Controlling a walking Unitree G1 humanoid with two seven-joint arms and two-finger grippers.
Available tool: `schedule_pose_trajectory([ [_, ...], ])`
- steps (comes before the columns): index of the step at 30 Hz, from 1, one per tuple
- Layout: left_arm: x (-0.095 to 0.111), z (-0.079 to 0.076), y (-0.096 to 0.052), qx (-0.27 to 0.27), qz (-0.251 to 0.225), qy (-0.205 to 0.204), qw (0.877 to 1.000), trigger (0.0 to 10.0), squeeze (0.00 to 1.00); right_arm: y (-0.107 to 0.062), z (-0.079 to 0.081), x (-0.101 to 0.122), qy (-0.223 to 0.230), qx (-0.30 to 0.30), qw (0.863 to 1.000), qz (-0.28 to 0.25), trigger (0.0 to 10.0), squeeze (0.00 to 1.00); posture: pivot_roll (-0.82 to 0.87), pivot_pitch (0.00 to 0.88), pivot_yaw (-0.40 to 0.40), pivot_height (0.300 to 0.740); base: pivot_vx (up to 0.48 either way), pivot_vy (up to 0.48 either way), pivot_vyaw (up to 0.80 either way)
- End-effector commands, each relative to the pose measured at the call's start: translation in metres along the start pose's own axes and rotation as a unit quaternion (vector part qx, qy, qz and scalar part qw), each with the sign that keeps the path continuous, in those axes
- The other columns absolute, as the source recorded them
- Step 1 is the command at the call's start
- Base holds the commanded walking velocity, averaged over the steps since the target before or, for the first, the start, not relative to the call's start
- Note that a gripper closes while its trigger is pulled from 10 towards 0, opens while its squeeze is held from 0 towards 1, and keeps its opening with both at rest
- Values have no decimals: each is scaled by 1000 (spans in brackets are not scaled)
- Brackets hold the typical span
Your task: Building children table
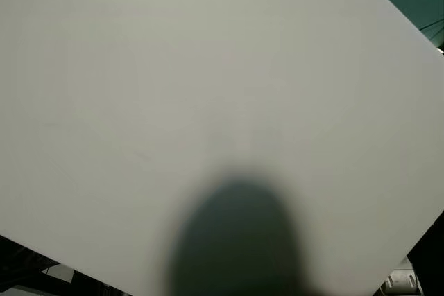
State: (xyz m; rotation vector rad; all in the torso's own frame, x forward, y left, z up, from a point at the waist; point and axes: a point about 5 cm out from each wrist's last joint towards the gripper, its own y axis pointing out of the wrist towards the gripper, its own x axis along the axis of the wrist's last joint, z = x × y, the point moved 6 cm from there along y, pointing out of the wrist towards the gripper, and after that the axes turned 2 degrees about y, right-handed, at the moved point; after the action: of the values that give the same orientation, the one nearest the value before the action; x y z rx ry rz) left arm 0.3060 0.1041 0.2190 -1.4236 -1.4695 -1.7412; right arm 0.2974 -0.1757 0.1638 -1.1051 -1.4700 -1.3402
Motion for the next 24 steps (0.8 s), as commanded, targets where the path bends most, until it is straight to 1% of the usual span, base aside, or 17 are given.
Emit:
schedule_pose_trajectory([
  [1,14,-2,6,14,-24,-5,1000,10000,0,2,8,-1,7,6,1000,4,10000,0,44,0,39,740,0,0,0],
  [12,7,1,3,23,-4,-1,1000,10000,0,1,9,-1,8,3,1000,7,10000,0,44,0,41,740,0,0,0],
  [16,0,9,2,41,15,9,999,10000,0,1,9,-2,8,3,1000,8,10000,0,44,0,40,740,0,0,0],
  [24,-4,8,2,45,26,13,999,10000,0,1,8,-2,6,4,1000,11,10000,0,45,0,35,740,0,0,0],
])
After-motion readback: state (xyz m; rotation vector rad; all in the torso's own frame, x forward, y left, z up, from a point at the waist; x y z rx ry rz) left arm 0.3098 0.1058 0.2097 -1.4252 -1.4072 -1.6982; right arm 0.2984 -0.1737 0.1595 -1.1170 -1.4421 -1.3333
